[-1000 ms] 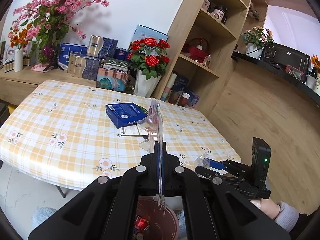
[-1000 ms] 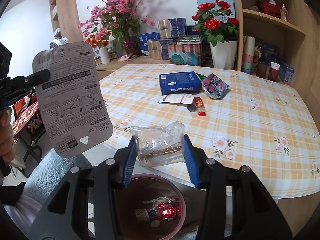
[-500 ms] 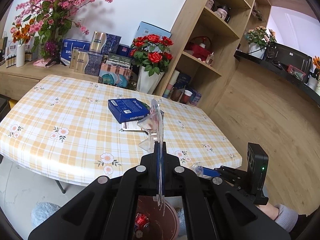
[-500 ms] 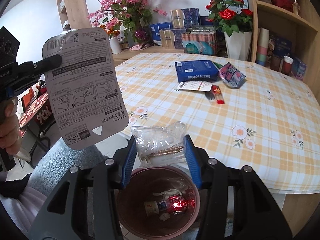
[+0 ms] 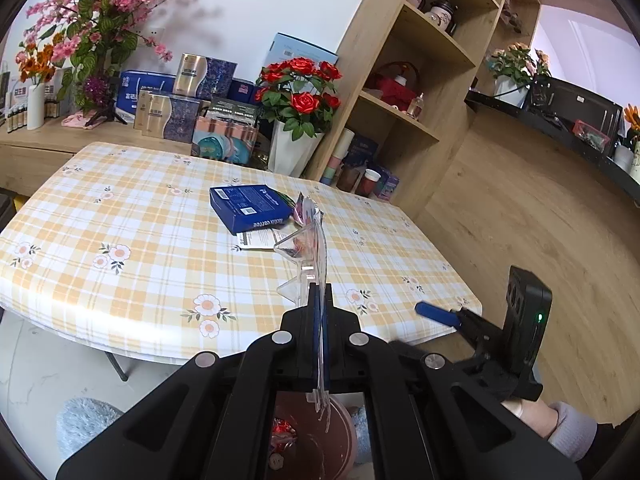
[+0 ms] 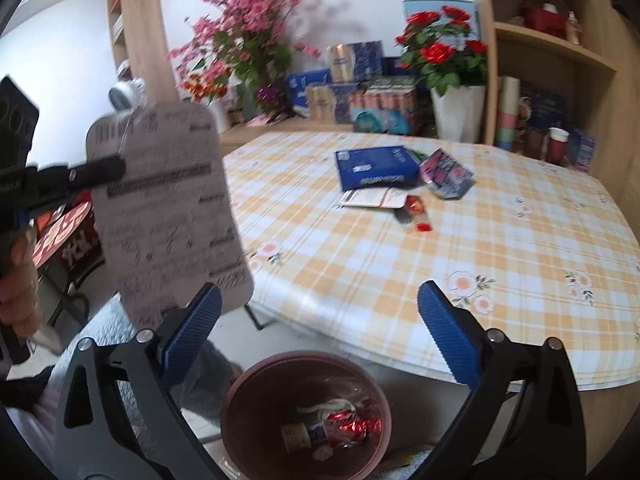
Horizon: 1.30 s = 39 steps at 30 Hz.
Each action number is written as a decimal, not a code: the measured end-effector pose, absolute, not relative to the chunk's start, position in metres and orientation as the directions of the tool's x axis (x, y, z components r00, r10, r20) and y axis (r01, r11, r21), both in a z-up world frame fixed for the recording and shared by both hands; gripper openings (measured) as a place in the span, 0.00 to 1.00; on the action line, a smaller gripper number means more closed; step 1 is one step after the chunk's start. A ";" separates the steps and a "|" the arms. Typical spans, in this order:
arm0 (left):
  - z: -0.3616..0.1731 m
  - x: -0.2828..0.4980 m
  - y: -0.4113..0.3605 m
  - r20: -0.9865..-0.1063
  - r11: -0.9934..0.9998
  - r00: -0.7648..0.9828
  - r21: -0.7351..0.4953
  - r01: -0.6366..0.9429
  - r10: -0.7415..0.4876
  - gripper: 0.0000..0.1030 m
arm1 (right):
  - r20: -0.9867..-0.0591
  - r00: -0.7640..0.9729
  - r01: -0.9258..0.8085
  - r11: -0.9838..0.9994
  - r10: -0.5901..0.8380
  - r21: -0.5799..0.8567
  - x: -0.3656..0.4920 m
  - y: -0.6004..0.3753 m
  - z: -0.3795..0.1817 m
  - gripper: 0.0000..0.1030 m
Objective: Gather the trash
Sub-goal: 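Open the right tool to drop the bag while the left tool opens to drop the card, then move both tools back over the table toward the red lighter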
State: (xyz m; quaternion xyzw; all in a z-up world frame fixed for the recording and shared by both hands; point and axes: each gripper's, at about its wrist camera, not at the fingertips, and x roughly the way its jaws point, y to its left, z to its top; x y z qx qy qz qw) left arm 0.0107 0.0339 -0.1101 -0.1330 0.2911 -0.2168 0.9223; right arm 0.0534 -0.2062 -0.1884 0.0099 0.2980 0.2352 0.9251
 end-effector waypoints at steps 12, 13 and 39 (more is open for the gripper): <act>-0.126 0.013 0.016 -0.528 0.866 0.691 -0.365 0.341 -0.494 0.01 | -0.530 0.766 -0.304 0.932 0.363 0.197 0.061 -0.239 -0.192 0.94; -0.127 0.013 0.014 -0.532 0.865 0.686 -0.366 0.343 -0.497 0.01 | -0.529 0.767 -0.303 0.932 0.363 0.199 0.061 -0.241 -0.193 0.94; -0.135 0.032 0.042 -0.572 0.960 0.782 -0.256 0.117 -0.248 0.94 | -0.534 0.799 -0.203 0.960 0.276 0.193 0.070 -0.263 -0.203 0.94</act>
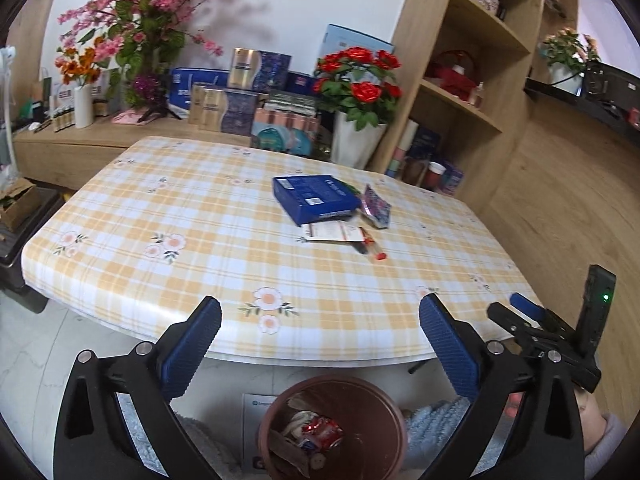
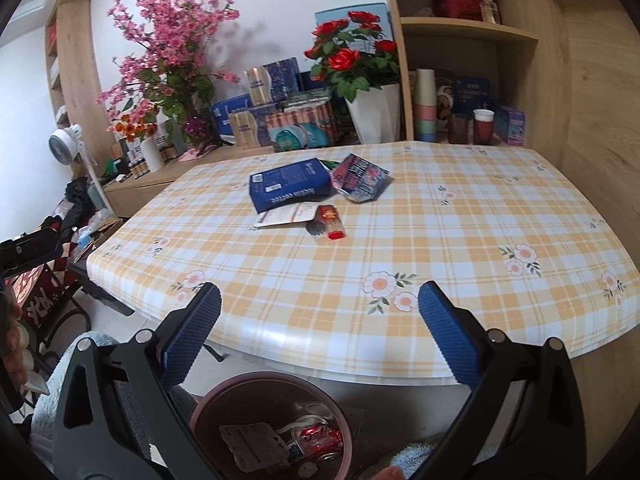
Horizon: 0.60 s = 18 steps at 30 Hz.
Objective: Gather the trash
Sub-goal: 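Move both tools back over the table toward the red lighter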
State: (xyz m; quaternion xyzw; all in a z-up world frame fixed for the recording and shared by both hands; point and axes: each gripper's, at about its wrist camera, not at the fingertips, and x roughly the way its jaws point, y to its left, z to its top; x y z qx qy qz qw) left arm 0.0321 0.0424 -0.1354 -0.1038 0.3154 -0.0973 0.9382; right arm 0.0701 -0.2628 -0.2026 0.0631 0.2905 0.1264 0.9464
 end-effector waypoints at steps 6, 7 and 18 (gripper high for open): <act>-0.140 0.039 0.046 -0.586 0.965 0.779 -0.243 0.095 -0.224 0.94 | -0.544 0.796 -0.182 0.963 0.264 0.200 0.075 -0.269 -0.209 0.94; -0.141 0.040 0.045 -0.588 0.966 0.778 -0.241 0.094 -0.223 0.94 | -0.546 0.795 -0.180 0.963 0.263 0.202 0.076 -0.269 -0.210 0.94; -0.157 0.059 0.042 -0.621 0.969 0.753 -0.230 0.090 -0.218 0.94 | -0.612 0.724 -0.175 0.942 0.320 0.286 0.097 -0.275 -0.231 0.94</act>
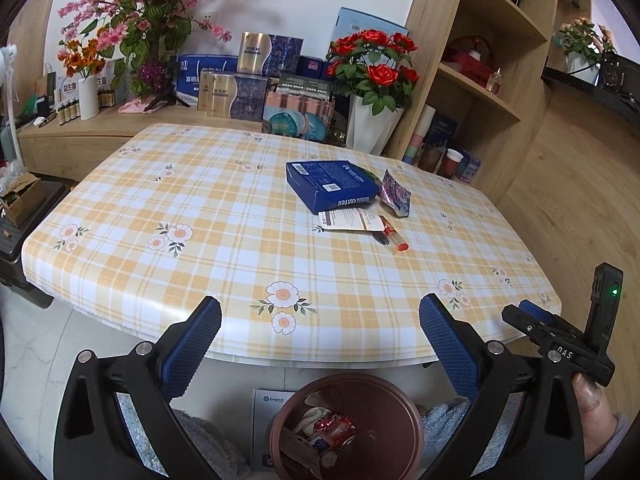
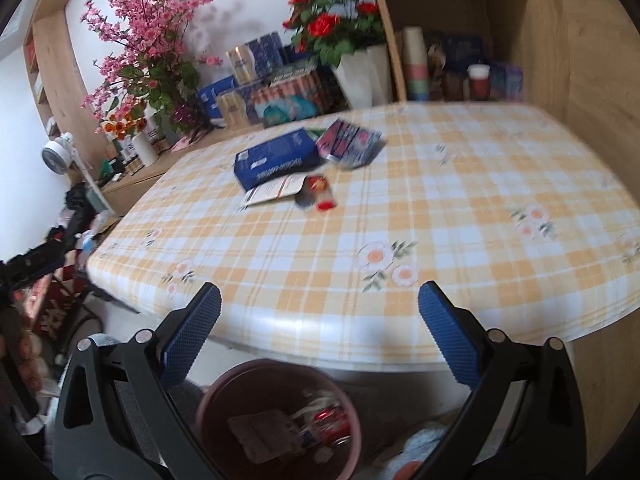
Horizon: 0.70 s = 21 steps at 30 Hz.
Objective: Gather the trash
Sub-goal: 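Move both tools back over the table toward the red lighter, then reach the right tool to the red lighter and grasp it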
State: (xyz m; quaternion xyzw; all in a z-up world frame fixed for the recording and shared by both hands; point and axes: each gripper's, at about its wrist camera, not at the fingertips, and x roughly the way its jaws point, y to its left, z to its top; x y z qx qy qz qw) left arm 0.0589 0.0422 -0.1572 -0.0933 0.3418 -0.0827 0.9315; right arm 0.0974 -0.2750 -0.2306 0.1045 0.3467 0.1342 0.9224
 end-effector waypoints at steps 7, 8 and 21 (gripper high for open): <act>-0.170 0.081 0.039 -0.643 0.972 0.735 -0.213 0.096 -0.213 0.94 | -0.652 0.697 -0.180 0.953 0.299 0.244 0.118 -0.273 -0.242 0.94; -0.173 0.086 0.039 -0.647 0.972 0.732 -0.213 0.096 -0.214 0.94 | -0.652 0.691 -0.190 0.949 0.311 0.251 0.123 -0.274 -0.243 0.94; -0.192 0.167 0.022 -0.646 0.969 0.722 -0.176 0.174 -0.247 0.94 | -0.723 0.584 -0.293 0.926 0.369 0.237 0.247 -0.260 -0.247 0.65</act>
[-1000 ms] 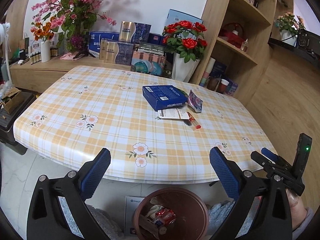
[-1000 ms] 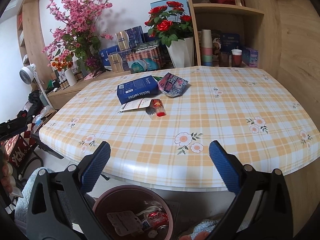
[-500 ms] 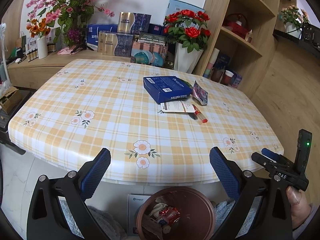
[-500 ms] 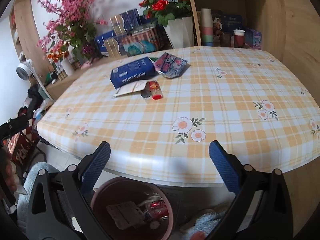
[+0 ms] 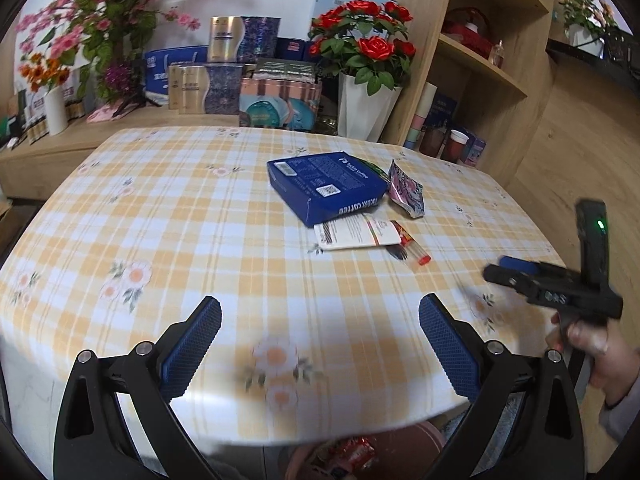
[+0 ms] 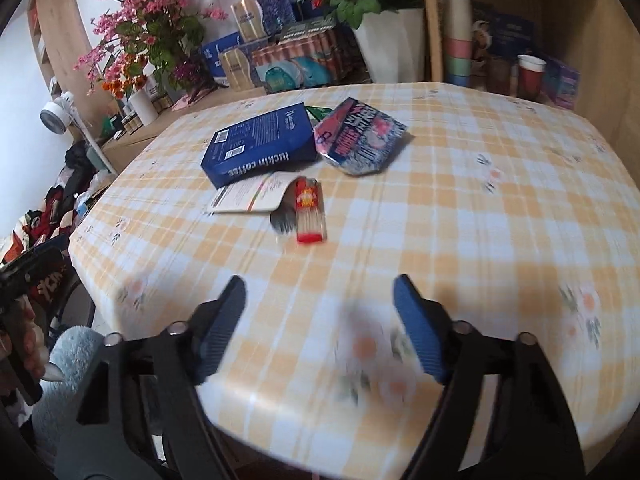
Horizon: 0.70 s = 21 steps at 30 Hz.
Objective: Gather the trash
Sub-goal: 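Reach the right tool to the red lighter and grasp it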
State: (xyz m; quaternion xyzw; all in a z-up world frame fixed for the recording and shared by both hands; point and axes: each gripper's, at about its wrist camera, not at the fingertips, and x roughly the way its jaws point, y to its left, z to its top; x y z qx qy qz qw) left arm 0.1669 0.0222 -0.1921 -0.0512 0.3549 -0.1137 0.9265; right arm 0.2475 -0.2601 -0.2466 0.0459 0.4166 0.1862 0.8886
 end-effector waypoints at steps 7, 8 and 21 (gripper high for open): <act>-0.206 0.219 -0.001 -0.663 0.960 0.703 -0.093 0.265 -0.258 0.86 | -0.773 0.519 -0.295 0.925 0.364 0.237 0.316 -0.234 -0.264 0.45; -0.209 0.226 -0.005 -0.667 0.956 0.698 -0.079 0.282 -0.261 0.85 | -0.780 0.514 -0.294 0.927 0.358 0.232 0.323 -0.231 -0.267 0.44; -0.241 0.274 -0.047 -0.725 0.909 0.639 0.045 0.415 -0.256 0.73 | -0.814 0.490 -0.291 0.939 0.311 0.183 0.344 -0.211 -0.287 0.26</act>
